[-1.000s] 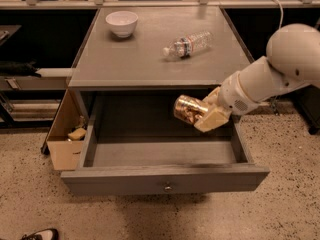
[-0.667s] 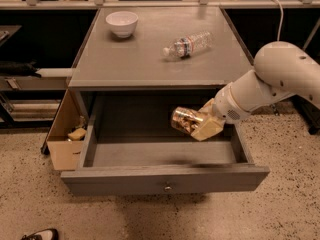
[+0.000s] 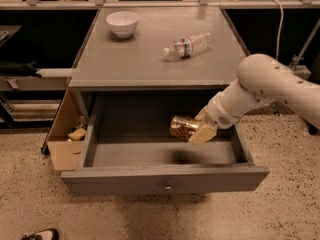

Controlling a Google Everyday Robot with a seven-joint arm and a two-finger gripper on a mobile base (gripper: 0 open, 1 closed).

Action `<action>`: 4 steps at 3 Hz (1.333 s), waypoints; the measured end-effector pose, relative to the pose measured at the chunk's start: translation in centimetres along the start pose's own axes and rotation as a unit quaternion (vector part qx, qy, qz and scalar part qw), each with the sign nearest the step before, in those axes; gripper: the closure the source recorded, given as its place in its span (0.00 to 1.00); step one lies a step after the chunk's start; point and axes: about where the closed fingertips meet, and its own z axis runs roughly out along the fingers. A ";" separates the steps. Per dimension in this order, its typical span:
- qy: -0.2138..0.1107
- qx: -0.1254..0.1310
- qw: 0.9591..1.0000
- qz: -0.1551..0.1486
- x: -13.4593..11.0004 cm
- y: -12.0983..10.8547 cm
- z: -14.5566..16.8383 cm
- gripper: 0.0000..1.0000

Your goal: Place orange can into top drawer

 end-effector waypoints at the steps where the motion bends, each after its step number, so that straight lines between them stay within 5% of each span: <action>1: 0.020 -0.010 1.000 -0.002 1.0 -1.1 3.1 1.00; 4: 0.034 -0.040 0.999 -0.007 3.9 -2.5 7.7 0.35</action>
Offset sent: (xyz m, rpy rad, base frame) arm 0.0277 0.0121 -0.0804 -0.0730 0.0680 0.0492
